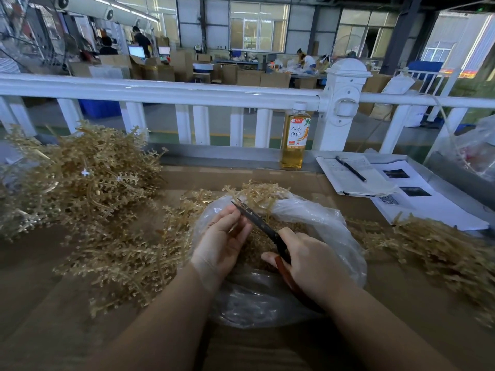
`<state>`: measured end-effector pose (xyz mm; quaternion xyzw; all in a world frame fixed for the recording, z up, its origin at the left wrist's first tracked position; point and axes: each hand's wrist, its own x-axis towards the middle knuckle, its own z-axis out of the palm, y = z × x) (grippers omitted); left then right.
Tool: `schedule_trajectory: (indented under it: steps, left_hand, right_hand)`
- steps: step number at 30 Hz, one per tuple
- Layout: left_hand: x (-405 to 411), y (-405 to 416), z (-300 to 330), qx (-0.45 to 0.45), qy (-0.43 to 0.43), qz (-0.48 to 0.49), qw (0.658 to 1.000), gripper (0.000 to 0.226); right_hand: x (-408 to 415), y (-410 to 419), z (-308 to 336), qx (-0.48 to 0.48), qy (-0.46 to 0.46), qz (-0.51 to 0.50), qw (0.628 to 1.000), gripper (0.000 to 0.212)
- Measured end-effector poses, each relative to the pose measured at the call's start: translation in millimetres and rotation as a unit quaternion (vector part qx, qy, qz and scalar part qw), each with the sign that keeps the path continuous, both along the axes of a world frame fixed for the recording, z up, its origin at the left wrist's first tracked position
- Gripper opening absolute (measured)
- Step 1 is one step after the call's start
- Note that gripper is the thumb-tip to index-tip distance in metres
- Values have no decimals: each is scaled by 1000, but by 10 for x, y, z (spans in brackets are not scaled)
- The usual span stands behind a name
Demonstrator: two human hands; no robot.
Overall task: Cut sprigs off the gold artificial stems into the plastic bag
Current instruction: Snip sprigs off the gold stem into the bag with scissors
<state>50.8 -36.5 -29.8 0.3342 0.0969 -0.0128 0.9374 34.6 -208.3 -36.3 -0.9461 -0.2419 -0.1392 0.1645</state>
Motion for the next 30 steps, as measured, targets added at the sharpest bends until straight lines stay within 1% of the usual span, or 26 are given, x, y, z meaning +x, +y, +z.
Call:
schedule_trajectory:
  steps: [5, 10, 13, 16, 18, 25, 30]
  left_hand:
    - [6, -46, -8, 23, -3, 29, 999, 13]
    - [19, -89, -14, 51, 3, 90, 995, 15]
    - [32, -115, -9, 40, 14, 105, 994, 15]
    - [54, -97, 1, 3, 36, 102, 994, 10]
    - [67, -81, 2, -3, 41, 94, 995, 11]
    - [63, -80, -44, 25, 14, 48, 998, 12]
    - [75, -101, -44, 42, 11, 54, 998, 22]
  right_hand:
    - [3, -8, 8, 1, 6, -5, 1000, 43]
    - [-19, -16, 8, -7, 3, -6, 1000, 44]
    - [-24, -15, 8, -10, 4, -4, 1000, 44]
    - [-23, -6, 14, -12, 1, -4, 1000, 45]
    - [-25, -4, 15, -10, 2, -3, 1000, 44]
    - [-27, 45, 12, -12, -3, -18, 1000, 41]
    - [-34, 62, 12, -17, 8, -23, 1000, 39]
